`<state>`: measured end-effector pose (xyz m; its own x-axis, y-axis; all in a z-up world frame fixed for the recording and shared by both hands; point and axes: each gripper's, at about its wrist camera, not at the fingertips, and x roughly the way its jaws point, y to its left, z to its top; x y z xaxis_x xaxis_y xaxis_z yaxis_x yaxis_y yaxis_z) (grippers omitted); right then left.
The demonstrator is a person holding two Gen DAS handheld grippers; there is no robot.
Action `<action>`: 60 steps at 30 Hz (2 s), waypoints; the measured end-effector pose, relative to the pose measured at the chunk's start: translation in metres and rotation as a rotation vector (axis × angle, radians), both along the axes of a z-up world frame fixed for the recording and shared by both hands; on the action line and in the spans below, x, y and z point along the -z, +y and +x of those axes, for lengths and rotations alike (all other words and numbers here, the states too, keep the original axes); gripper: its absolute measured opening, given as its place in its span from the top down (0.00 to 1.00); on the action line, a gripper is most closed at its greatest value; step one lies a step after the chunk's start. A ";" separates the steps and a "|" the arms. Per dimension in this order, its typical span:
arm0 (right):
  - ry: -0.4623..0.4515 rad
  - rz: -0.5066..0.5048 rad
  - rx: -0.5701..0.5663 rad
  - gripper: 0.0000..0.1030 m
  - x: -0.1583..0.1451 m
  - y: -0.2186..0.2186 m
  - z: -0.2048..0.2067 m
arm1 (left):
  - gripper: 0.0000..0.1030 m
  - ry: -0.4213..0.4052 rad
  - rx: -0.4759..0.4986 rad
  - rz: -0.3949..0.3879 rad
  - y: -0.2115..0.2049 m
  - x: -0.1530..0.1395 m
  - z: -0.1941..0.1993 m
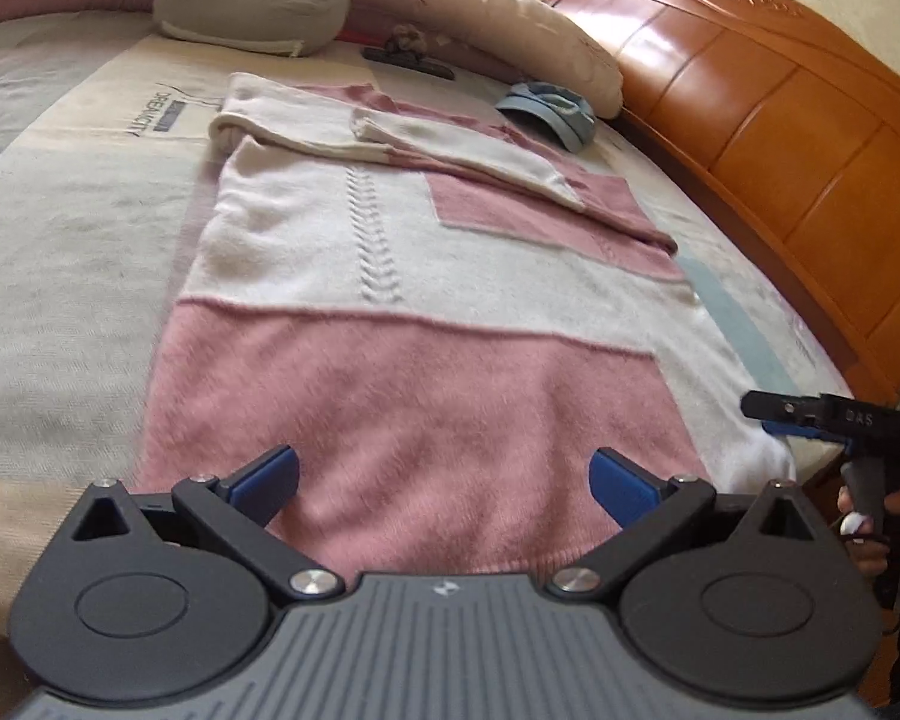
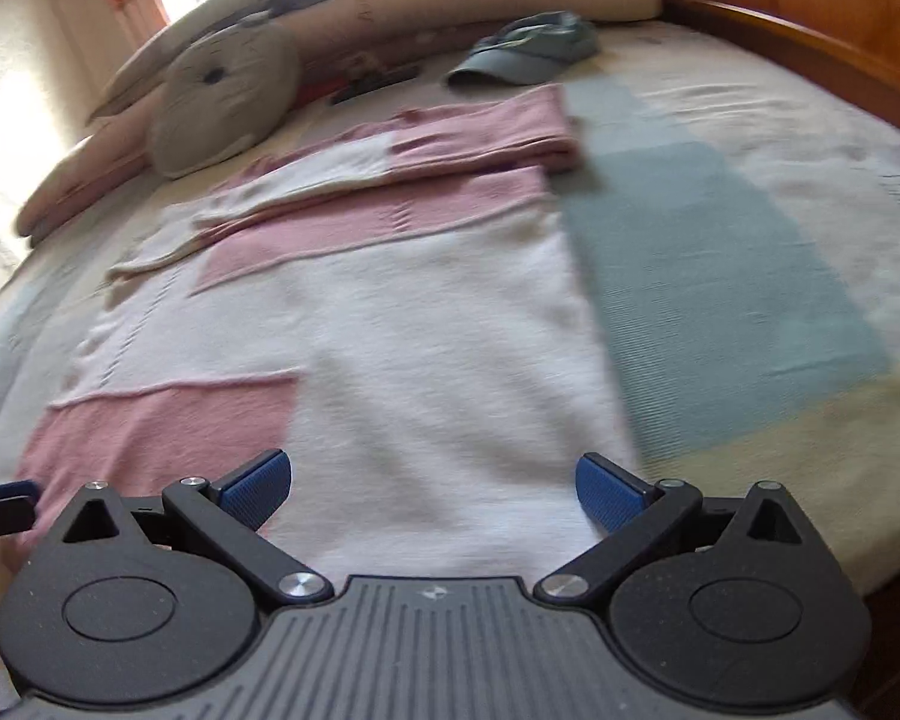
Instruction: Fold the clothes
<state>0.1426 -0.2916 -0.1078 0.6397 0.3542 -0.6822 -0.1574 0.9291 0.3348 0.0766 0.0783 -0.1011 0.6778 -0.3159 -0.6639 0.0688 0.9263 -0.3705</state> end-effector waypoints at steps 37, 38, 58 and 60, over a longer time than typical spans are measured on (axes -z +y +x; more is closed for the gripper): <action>-0.151 0.064 0.067 0.00 -0.007 0.009 0.125 | 0.01 -0.060 -0.110 0.014 0.044 0.000 0.101; -0.174 0.062 0.058 0.00 -0.013 0.012 0.130 | 0.01 -0.065 -0.114 0.019 0.043 -0.003 0.098; -0.088 -0.066 -0.003 0.00 -0.017 0.043 0.108 | 0.01 -0.106 -0.066 0.076 0.020 -0.025 0.062; -0.084 -0.085 -0.018 0.00 -0.015 0.048 0.083 | 0.01 -0.106 -0.048 0.066 0.013 -0.026 0.056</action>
